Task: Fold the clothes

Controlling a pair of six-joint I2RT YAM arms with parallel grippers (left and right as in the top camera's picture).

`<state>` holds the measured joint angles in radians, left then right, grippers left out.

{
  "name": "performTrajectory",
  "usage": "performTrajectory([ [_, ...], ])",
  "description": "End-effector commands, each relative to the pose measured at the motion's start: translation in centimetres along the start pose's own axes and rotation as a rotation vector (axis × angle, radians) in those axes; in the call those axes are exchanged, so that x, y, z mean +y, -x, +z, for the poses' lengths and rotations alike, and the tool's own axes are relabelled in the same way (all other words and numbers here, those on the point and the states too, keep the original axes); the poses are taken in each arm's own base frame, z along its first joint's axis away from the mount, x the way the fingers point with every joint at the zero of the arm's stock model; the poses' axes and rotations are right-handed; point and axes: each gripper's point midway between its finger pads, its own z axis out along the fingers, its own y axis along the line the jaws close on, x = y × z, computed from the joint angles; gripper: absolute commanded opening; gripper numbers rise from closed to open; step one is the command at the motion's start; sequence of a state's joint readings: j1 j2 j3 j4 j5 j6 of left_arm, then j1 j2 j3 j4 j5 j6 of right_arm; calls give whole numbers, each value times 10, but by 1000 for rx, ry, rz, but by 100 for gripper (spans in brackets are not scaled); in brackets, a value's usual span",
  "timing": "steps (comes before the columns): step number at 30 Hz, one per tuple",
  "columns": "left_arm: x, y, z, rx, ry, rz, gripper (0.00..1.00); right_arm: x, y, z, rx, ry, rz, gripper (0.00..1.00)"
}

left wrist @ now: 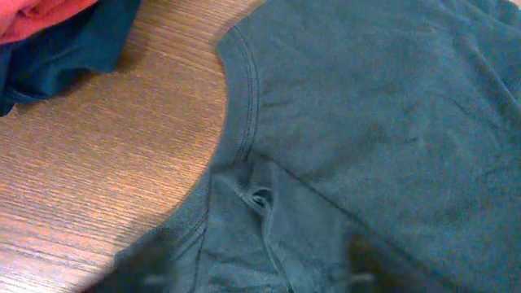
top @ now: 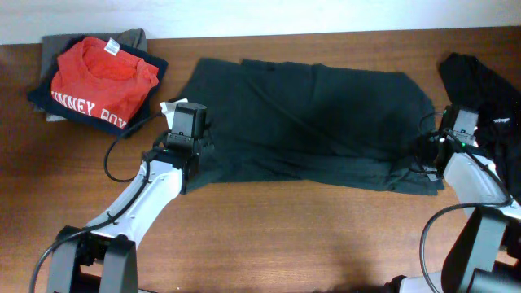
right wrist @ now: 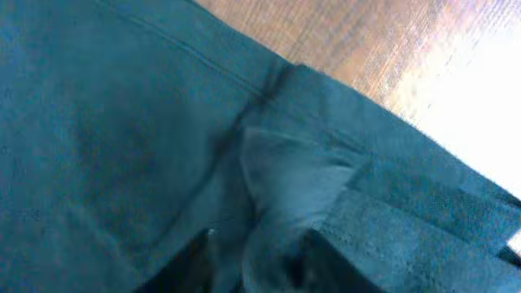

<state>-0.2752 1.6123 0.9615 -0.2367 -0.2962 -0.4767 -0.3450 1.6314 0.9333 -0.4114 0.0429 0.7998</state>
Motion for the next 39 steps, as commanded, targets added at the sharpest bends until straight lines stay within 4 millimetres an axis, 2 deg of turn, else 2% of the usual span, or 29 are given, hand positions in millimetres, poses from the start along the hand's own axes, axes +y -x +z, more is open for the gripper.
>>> performTrajectory([
  [1, 2, 7, 1, -15, 13, 57, 99, -2, 11, -2, -40, -25, 7, 44],
  [5, 4, 4, 0, 6, 23, 100, 99, -12, 21, -9, -57, -36, 32, 61],
  [6, 5, 3, -2, 25, 31, 107, 99, -16, 27, -12, -63, -41, 35, 73],
  [7, 6, 3, -4, 39, 38, 112, 99, -19, 31, -16, -67, -47, 35, 75],
  [10, 8, 4, -15, 96, 62, 131, 99, -27, 43, -32, -65, -69, 35, 79],
  [13, 5, 7, -31, 169, 55, 149, 99, -32, 53, -60, -51, -91, 59, 78],
  [16, -7, 4, -49, 259, -11, 152, 99, -27, 59, -97, -50, -84, 65, 79],
  [18, -20, -6, -58, 330, -90, 141, 99, -15, 56, -121, -27, -30, -11, 85],
  [20, -35, -22, -66, 413, -195, 123, 97, 6, 45, -140, 20, 78, -164, 92],
  [22, -42, -38, -70, 496, -235, 66, 92, 18, 28, -153, 82, 164, -260, 99],
  [25, -42, -56, -68, 588, -226, 17, 82, 11, 2, -161, 182, 158, -276, 100],
  [28, -45, -68, -56, 639, -223, 14, 82, 2, -20, -161, 266, 120, -316, 100],
  [34, -44, -76, -26, 653, -203, 2, 82, 3, -52, -165, 360, 107, -474, 100],
  [39, -32, -76, -8, 659, -175, -35, 82, 11, -74, -169, 403, 113, -548, 100],
])
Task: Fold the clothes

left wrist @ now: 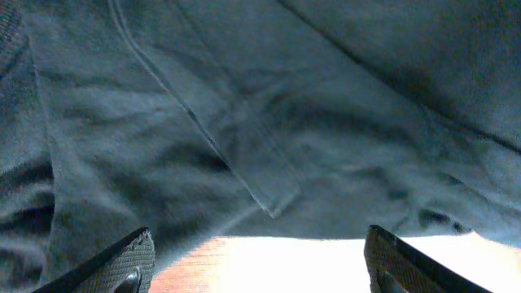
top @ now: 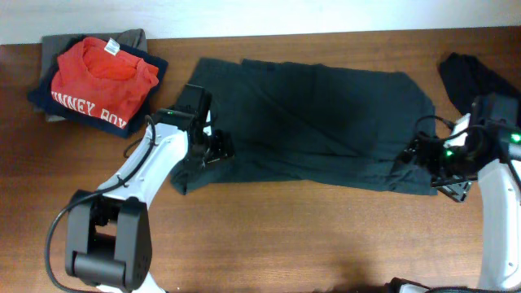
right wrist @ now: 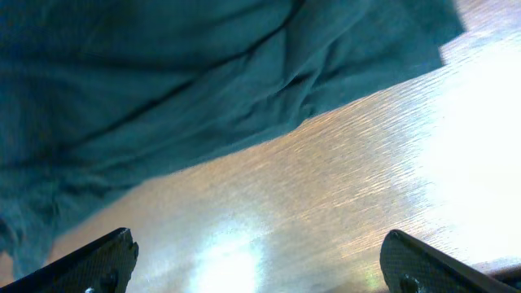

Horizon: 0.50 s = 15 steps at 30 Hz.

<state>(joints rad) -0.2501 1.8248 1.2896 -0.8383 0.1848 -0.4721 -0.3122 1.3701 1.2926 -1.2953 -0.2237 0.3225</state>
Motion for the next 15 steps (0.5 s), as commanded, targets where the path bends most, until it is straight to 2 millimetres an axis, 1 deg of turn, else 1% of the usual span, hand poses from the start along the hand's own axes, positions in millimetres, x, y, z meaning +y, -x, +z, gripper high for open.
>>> performTrajectory([
  [1, 13, 10, 6, -1, -2, -55, 82, 16, -10, 4, 33, 15, -89, 100],
  [3, 19, 18, 5, -22, -5, -72, 82, 23, -15, 6, 41, 19, -121, 100],
  [4, 22, 25, 3, -40, -17, -80, 82, 30, -19, 7, 49, 23, -151, 100],
  [6, 25, 29, 4, -46, -22, -80, 81, 37, -22, 9, 51, 28, -178, 100],
  [7, 24, 29, 5, -42, -37, -67, 81, 40, -23, 9, 52, 31, -191, 100],
  [12, 27, 27, 23, -4, -33, -69, 81, 52, -28, 11, 50, 44, -235, 99],
  [15, 30, 30, 35, -2, -28, -71, 81, 54, -32, 12, 62, 42, -251, 98],
])
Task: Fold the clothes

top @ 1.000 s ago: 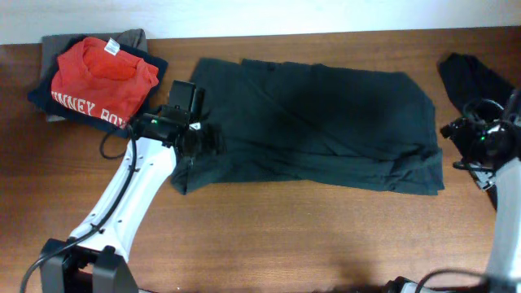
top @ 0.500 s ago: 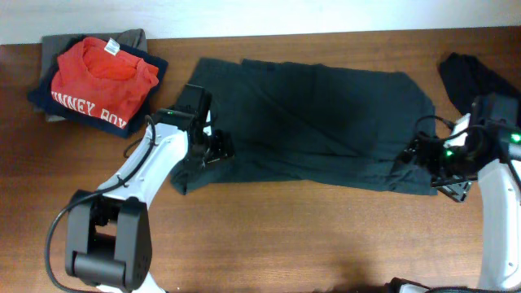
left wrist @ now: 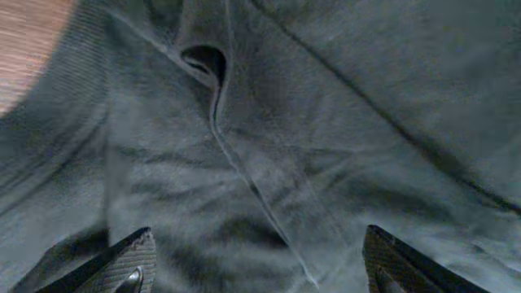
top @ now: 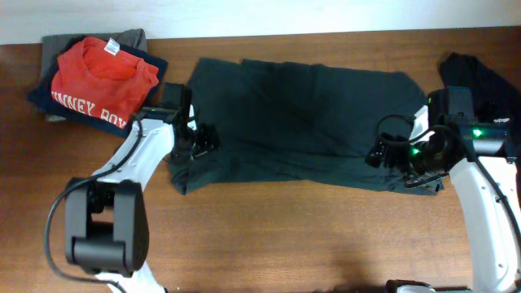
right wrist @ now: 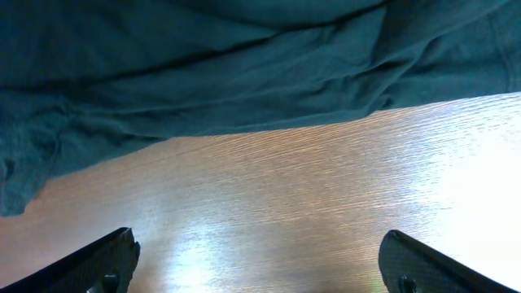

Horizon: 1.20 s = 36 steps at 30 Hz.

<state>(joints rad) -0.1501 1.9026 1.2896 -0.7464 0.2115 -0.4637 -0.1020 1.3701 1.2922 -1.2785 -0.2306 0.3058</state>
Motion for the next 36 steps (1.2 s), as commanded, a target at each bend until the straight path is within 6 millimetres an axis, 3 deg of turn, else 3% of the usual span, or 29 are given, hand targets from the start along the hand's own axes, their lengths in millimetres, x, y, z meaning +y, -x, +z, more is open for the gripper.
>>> performTrajectory([
  [1, 2, 2, 19, 21, -8, 17, 81, 6, -5, 3, 21, 5, -31, 97],
  [9, -3, 22, 26, -51, -25, 43, 81, 7, -5, 3, 20, 6, -37, 96],
  [19, -6, 32, 25, -95, -34, 52, 66, 9, -1, 3, 4, 12, -40, 96],
  [26, -8, 36, 25, -112, -41, 56, 65, 10, -2, 3, 7, 17, -36, 96],
  [32, -10, 39, 24, -125, -48, 59, 57, 12, -3, 3, 13, 33, -28, 95],
  [36, -9, 39, 25, -123, -47, 59, 45, 13, -3, 3, 15, 36, -27, 95],
])
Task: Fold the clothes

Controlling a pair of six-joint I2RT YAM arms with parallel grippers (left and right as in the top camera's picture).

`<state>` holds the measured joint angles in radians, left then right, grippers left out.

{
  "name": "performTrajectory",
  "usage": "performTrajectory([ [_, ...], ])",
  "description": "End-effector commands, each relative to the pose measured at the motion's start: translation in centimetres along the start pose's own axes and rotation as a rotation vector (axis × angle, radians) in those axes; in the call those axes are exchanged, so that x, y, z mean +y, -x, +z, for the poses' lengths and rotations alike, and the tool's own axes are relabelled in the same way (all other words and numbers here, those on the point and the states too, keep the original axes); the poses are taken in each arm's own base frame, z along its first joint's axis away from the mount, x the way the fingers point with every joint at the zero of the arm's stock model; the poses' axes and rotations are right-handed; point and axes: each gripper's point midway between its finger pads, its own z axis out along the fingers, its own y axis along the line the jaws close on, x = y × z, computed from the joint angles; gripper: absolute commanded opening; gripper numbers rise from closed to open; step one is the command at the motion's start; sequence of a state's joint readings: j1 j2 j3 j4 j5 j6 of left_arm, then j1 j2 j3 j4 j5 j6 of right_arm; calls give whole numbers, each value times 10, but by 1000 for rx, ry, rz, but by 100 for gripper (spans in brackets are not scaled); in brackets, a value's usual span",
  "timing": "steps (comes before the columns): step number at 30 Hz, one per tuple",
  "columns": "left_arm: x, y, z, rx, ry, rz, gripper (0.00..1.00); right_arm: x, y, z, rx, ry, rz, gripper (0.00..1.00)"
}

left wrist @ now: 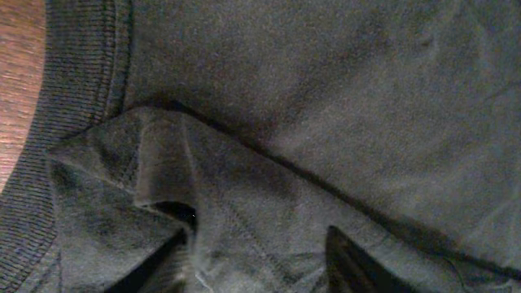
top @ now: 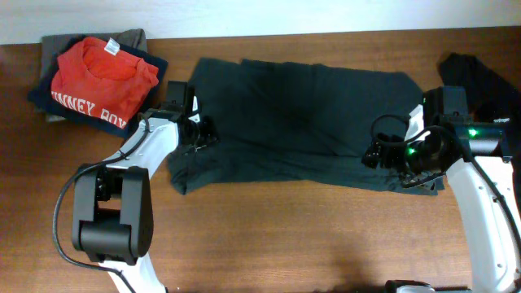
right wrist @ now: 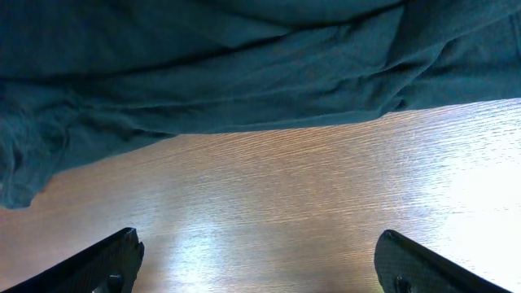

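A dark green shirt point(top: 309, 122) lies spread flat across the middle of the table. My left gripper point(top: 202, 132) is pressed down on the shirt's left edge, near the ribbed collar band point(left wrist: 81, 98). Its fingers have drawn in on a raised fold of the cloth point(left wrist: 163, 155), so the left gripper point(left wrist: 256, 260) is shut on it. My right gripper point(top: 378, 155) hovers at the shirt's lower right. In the right wrist view the right gripper point(right wrist: 254, 248) stands wide open over bare wood, just below the shirt's bottom hem point(right wrist: 244, 106).
A stack of folded clothes topped by a red shirt point(top: 102, 73) sits at the back left. A black garment point(top: 480, 73) lies at the far right edge. Bare wooden table point(top: 285, 236) runs along the front.
My left gripper has shifted slightly toward the collar edge, and its fingers have drawn in from wide open onto a fold of cloth. The right gripper has hardly moved and stays open.
At first both grippers were at the shirt's left and right ends with cloth bunched between their fingers. Then both stood open, the left over the lower left part, the right past the lower right corner. The right then moved in along the bottom hem. Now the left grips a fold.
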<state>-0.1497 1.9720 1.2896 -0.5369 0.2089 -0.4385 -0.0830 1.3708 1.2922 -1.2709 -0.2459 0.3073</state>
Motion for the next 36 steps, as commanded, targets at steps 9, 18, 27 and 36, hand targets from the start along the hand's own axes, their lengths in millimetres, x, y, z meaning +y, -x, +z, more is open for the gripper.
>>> performTrajectory([
  [9, 4, 0, 4, 7, 12, 4, 34, 4, -5, 2, 24, 12, 1, 95],
  [18, 21, -11, 12, 48, 85, -8, 36, 4, -6, 2, 28, 11, 3, 95],
  [27, 24, -16, 24, 75, 90, -14, 22, 3, -6, 2, 28, 7, 2, 95],
  [36, 18, -17, 18, 102, 71, -19, 1, 2, -5, 2, 24, 0, 2, 95],
])
